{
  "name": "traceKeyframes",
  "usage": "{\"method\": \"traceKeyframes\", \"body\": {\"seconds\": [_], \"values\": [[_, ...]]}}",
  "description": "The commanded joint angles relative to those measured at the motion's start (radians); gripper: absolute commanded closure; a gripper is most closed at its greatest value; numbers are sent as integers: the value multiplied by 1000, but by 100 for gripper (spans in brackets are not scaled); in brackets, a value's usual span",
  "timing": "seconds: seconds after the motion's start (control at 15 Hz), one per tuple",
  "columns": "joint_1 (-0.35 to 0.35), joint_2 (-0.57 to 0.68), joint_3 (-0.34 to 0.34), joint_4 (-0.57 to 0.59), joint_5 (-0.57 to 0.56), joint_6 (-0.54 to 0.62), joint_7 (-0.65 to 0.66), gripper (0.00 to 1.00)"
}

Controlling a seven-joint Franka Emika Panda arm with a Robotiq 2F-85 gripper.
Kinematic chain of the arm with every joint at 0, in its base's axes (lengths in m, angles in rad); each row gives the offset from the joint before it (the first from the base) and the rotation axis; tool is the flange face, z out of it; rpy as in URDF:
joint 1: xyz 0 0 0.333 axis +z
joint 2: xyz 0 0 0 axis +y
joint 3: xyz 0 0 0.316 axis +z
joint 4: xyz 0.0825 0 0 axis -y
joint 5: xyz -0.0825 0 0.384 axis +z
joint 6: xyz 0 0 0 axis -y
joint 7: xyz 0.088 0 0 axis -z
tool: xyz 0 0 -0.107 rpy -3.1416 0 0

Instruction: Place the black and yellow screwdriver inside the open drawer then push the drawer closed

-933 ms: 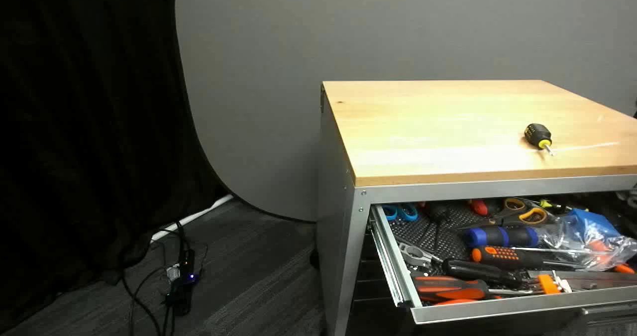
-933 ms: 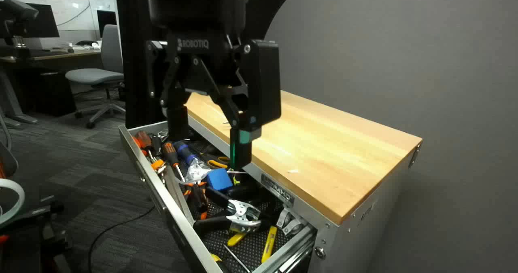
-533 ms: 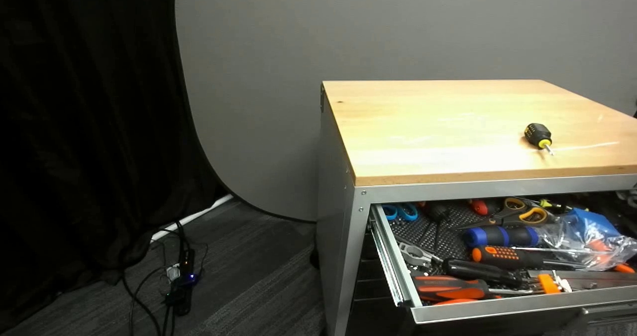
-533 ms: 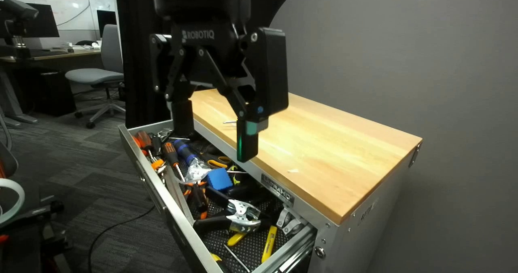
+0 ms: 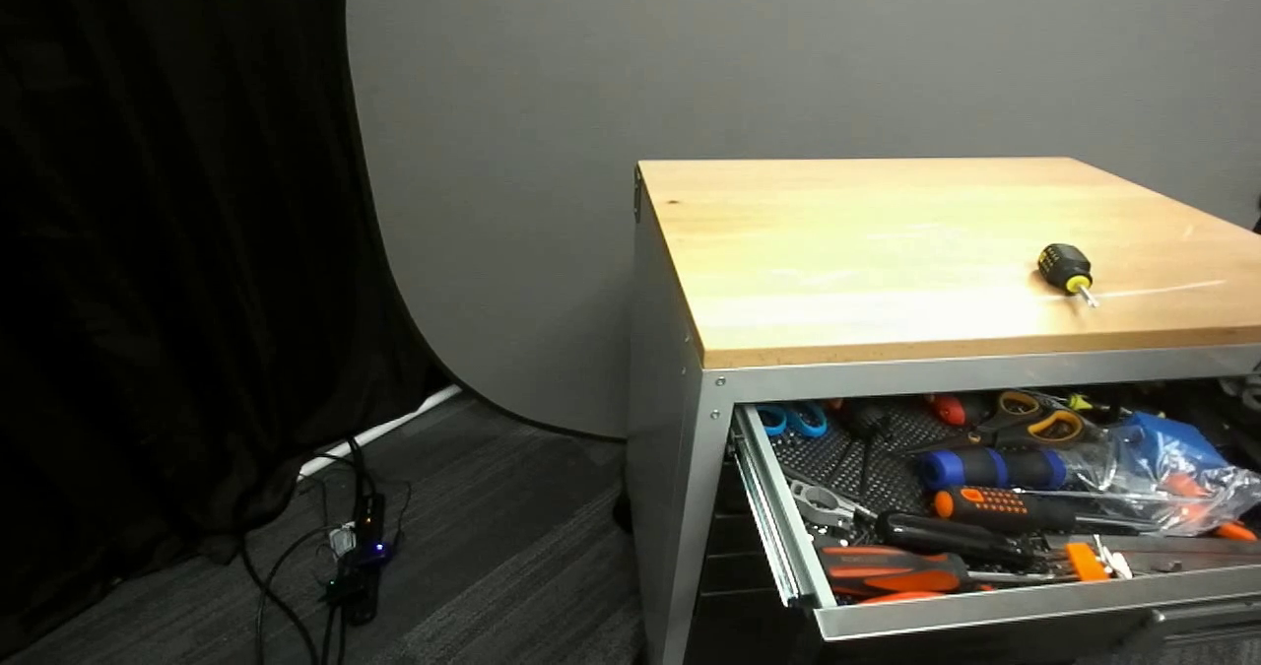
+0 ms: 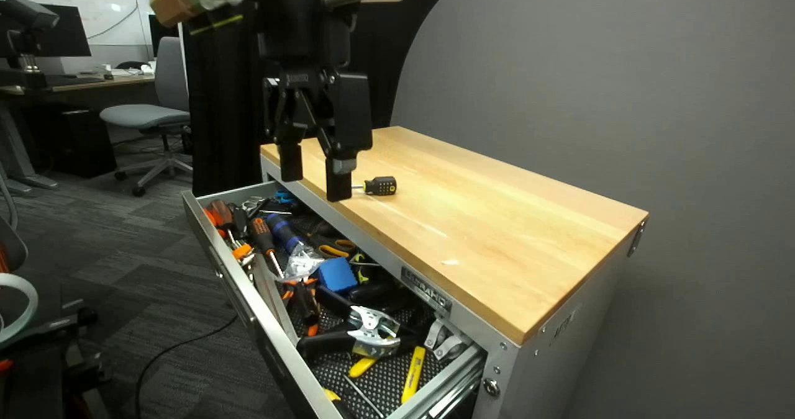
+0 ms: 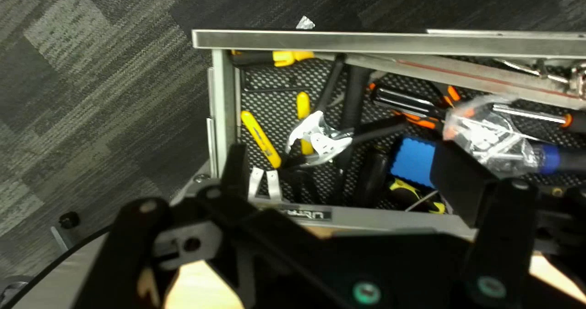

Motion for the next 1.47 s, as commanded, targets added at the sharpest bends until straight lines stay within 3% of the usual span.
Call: {"method": "traceKeyframes", "body": {"seconds": [0.0, 0.87, 1.4], "values": [[42, 118, 68, 115, 33, 32, 172, 0], [116, 507, 95, 481, 319, 32, 347, 0], [174, 610, 83, 560, 338, 144, 440, 0]]}}
